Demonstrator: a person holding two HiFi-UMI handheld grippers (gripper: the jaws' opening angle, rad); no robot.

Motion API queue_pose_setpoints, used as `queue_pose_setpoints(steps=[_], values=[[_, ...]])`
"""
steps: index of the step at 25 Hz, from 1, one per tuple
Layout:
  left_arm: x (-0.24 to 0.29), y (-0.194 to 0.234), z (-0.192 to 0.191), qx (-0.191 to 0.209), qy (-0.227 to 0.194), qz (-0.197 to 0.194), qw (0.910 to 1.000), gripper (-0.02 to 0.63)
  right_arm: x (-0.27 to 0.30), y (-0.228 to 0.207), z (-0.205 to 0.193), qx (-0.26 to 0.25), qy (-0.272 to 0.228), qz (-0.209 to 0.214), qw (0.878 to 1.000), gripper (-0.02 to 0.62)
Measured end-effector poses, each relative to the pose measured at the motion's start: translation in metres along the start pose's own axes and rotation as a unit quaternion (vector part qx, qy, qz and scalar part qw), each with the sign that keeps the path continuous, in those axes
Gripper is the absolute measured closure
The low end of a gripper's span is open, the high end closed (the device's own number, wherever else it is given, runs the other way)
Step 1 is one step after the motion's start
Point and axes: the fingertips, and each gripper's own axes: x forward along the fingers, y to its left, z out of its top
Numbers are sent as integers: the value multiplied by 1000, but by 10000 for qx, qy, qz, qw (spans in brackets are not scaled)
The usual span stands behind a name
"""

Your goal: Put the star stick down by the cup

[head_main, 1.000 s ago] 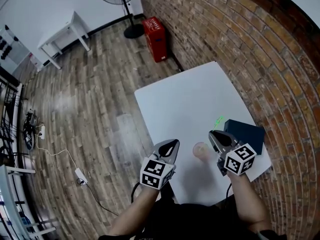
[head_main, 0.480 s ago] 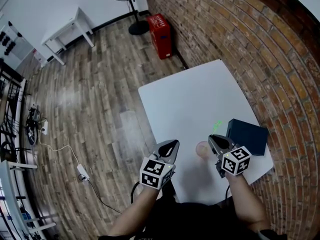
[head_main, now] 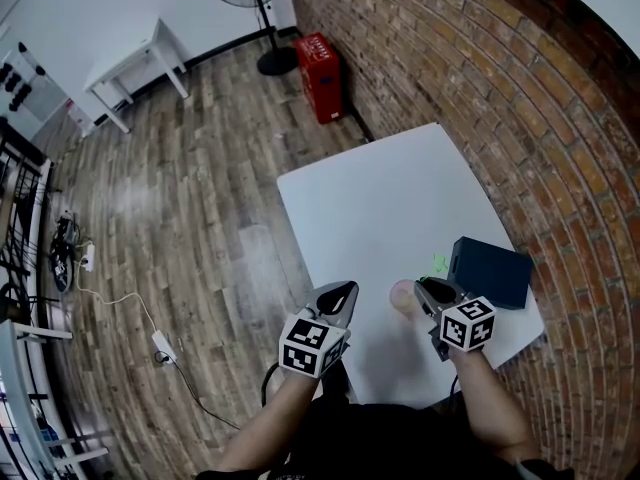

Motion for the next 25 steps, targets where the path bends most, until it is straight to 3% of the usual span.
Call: queue_pose_setpoints(steps=[12, 25], values=[[-14, -20, 0, -6, -65, -188, 9998, 600, -25, -10, -18, 281, 179, -482, 9983, 390], [-40, -29, 10, 131, -292, -409, 9987, 600, -72, 2, -19, 517, -318, -953, 9936, 403]])
